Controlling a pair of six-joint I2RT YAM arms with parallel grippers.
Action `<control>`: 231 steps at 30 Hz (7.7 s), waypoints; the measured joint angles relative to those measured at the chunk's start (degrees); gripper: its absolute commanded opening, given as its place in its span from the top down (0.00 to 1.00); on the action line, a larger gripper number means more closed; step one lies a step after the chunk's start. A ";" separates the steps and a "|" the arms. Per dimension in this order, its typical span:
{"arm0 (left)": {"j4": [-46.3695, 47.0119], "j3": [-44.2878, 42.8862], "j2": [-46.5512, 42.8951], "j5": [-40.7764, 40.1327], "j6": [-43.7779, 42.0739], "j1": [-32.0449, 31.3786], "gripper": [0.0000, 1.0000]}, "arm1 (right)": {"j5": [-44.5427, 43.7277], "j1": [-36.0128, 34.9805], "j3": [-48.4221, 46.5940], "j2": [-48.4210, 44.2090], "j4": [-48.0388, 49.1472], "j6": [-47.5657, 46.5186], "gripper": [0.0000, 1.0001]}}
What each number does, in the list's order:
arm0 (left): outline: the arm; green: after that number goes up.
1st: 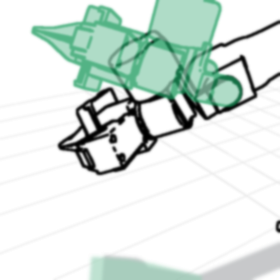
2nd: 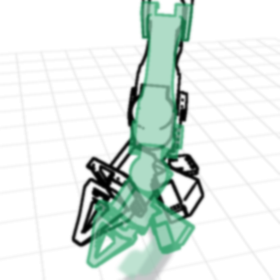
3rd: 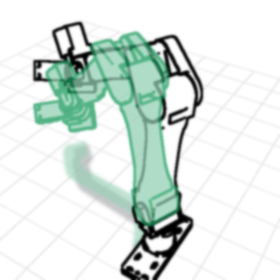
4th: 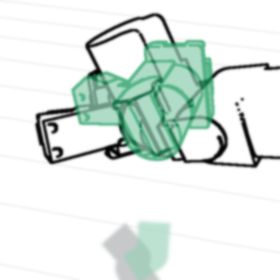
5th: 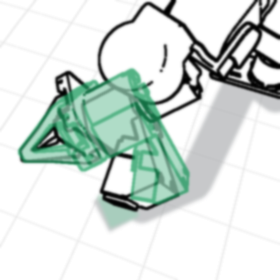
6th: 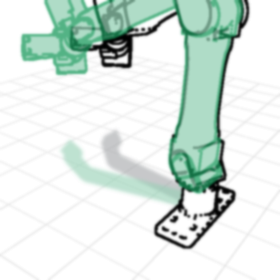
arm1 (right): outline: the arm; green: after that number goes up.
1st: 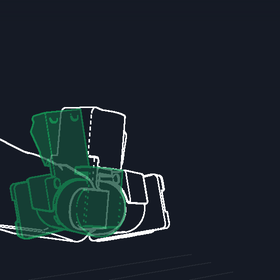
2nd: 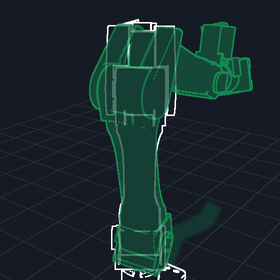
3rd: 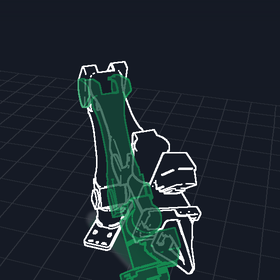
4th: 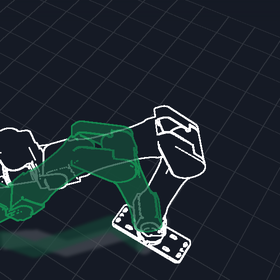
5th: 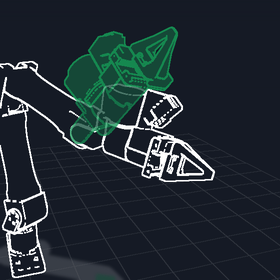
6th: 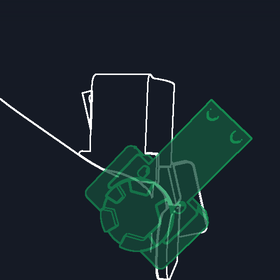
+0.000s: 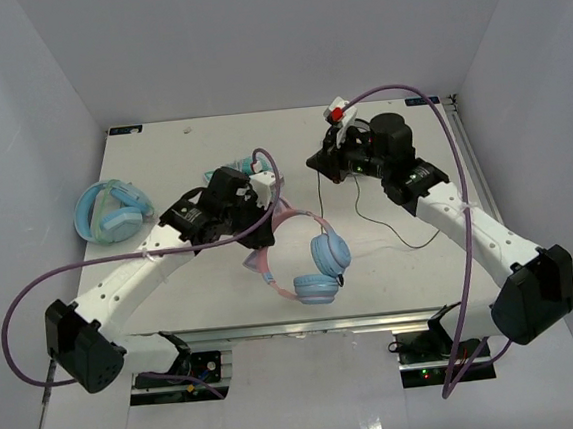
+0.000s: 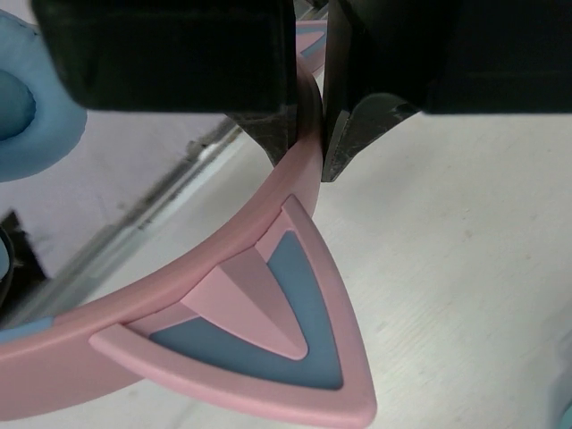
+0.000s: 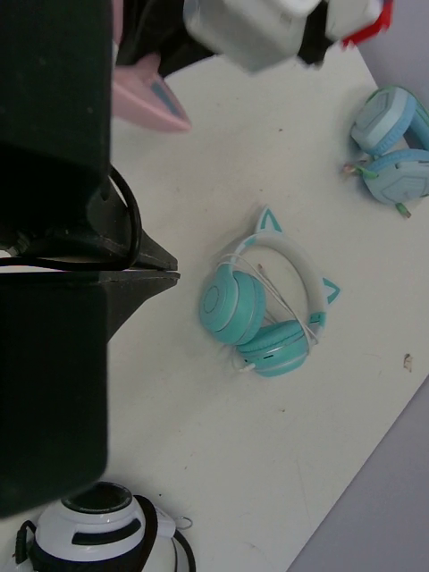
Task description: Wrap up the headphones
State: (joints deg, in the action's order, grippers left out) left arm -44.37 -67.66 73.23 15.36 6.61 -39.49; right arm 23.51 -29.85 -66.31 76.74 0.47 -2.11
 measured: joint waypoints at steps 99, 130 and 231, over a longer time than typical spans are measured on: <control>4.16 -3.15 -5.75 -21.88 34.76 7.87 1.00 | -30.85 -28.57 46.07 -2.61 34.85 14.76 0.82; -2.76 -8.39 -11.52 1.92 11.61 8.44 1.00 | -14.43 -5.86 42.20 2.20 38.54 18.17 0.92; 1.95 -5.55 0.18 -25.87 28.37 10.15 1.00 | -29.81 -29.49 41.03 -2.52 28.87 17.33 0.71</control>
State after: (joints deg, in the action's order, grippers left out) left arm -42.42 -73.21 73.41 -10.51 34.98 -29.34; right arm -6.31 -59.33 -25.28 74.22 29.34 15.22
